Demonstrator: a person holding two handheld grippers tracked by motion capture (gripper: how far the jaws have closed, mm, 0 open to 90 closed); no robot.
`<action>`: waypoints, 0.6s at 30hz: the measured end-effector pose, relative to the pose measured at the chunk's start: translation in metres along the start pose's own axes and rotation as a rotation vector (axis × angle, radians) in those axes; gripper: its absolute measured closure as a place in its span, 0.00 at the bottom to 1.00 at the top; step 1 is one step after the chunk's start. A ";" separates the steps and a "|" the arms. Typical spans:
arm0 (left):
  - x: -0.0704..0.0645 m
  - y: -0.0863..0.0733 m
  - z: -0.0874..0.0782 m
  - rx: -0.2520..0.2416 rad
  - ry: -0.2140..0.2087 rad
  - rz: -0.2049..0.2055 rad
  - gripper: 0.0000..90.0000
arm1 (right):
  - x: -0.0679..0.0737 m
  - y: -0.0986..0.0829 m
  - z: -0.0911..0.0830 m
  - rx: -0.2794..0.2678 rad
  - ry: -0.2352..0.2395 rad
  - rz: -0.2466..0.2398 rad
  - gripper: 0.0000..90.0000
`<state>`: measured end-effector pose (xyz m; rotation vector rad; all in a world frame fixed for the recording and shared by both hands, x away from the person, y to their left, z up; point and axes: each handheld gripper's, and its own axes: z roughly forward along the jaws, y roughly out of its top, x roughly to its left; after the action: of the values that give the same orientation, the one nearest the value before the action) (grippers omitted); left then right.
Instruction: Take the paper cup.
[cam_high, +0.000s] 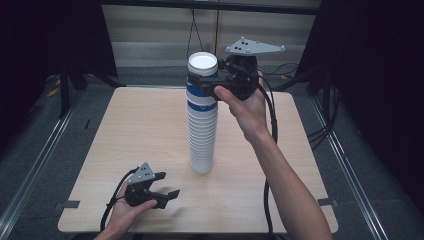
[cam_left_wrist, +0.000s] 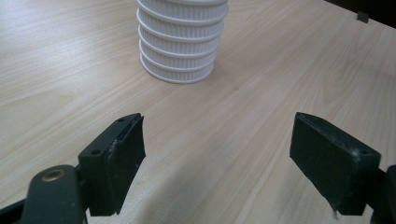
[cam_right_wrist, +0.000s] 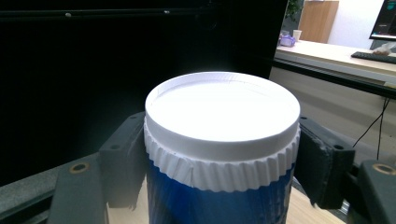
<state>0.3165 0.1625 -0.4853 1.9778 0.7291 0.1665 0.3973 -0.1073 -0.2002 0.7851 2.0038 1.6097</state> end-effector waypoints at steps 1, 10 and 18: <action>0.000 0.000 0.000 0.002 0.002 0.001 0.20 | 0.000 0.002 -0.001 -0.009 -0.002 -0.004 0.31; 0.000 0.000 0.000 -0.001 0.003 0.000 0.20 | 0.002 0.009 -0.005 -0.045 -0.012 -0.002 0.31; 0.000 0.000 0.000 0.001 0.006 0.002 0.20 | 0.001 0.015 -0.010 -0.079 -0.019 -0.003 0.31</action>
<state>0.3164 0.1623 -0.4851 1.9796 0.7315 0.1730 0.3927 -0.1114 -0.1833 0.7648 1.9147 1.6622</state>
